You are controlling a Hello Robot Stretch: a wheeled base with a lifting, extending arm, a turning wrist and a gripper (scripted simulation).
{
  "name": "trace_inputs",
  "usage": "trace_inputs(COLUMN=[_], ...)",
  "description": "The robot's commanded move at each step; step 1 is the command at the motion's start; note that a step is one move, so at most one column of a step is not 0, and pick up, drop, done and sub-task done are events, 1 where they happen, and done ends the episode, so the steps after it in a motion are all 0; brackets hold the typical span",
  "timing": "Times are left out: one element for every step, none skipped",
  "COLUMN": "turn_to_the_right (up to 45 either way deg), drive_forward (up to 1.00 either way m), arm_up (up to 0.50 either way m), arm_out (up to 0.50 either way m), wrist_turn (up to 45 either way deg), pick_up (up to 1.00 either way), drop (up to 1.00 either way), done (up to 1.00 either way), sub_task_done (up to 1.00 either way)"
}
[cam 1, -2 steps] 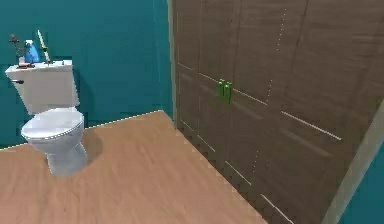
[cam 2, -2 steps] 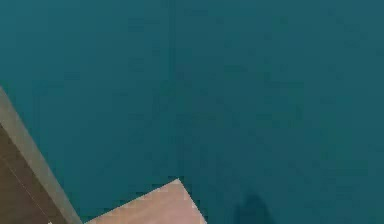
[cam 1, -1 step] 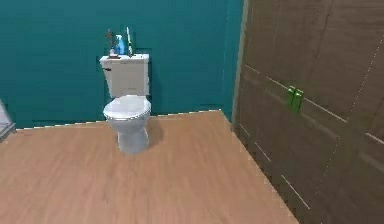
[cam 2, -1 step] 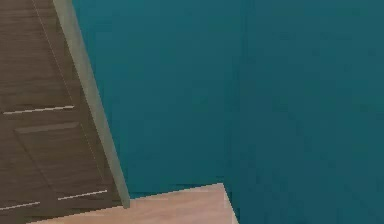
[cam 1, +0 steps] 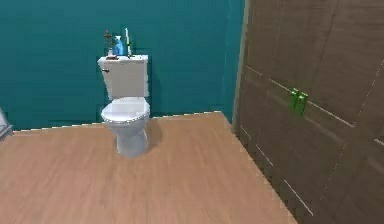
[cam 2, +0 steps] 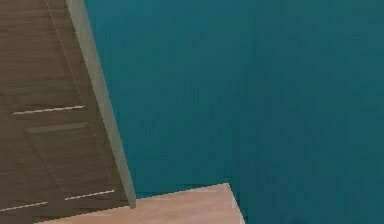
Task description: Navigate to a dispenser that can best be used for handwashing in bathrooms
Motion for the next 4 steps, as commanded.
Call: trace_inputs(turn_to_the_right=[-45.0, 0.0, 0.0, 0.0], drive_forward=[0.00, 1.00, 1.00, 0.40], arm_up=[0.00, 0.00, 0.00, 0.00], arm_out=[0.00, 0.00, 0.00, 0.00], wrist_turn=[0.0, 0.0, 0.0, 0.0], pick_up=[0.00, 0.00, 0.00, 0.00], drop=[0.00, 0.00, 0.00, 0.00], done=[0.00, 0.00, 0.00, 0.00], sub_task_done=[0.00, 0.00, 0.00, 0.00])
